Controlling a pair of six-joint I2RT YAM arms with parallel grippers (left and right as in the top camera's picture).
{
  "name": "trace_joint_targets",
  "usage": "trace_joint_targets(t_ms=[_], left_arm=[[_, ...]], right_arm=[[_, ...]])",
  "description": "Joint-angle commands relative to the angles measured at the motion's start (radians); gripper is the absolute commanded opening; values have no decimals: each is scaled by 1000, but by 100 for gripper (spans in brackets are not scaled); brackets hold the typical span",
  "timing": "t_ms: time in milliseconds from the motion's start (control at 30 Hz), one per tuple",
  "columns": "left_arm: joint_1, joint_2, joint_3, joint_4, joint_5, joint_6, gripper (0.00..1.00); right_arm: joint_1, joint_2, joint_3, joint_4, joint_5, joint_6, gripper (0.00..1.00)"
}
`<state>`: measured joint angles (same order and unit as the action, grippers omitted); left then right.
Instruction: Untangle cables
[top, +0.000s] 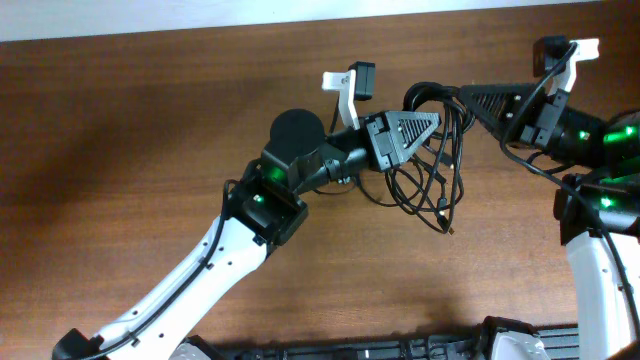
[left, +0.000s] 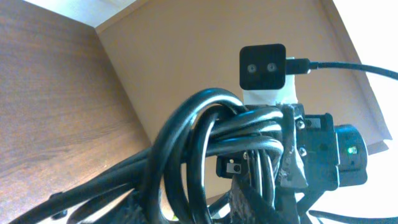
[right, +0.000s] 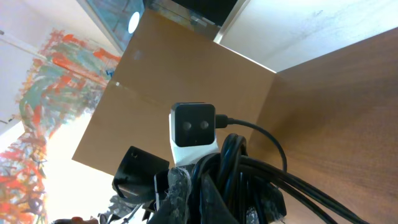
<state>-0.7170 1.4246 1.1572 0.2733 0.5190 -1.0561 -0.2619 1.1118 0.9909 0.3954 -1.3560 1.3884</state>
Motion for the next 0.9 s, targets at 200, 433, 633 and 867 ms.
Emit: trace_joint_targets(t_ms=[200,433,633,867], left_arm=[[-2,6,9,1,8,313,0],[61,6,9,-169,8,540,0],[159,-2,9,-330,23,669,0],[184,-50,9,-335,22,670,0]], right_arm=[[6,-5,9,6,-35,-182,8],[5,-5,9,5,-89,-405,73],[5,-5,9,-41,-11,-435,83],[7,-5,9,-380,335,-630,83]])
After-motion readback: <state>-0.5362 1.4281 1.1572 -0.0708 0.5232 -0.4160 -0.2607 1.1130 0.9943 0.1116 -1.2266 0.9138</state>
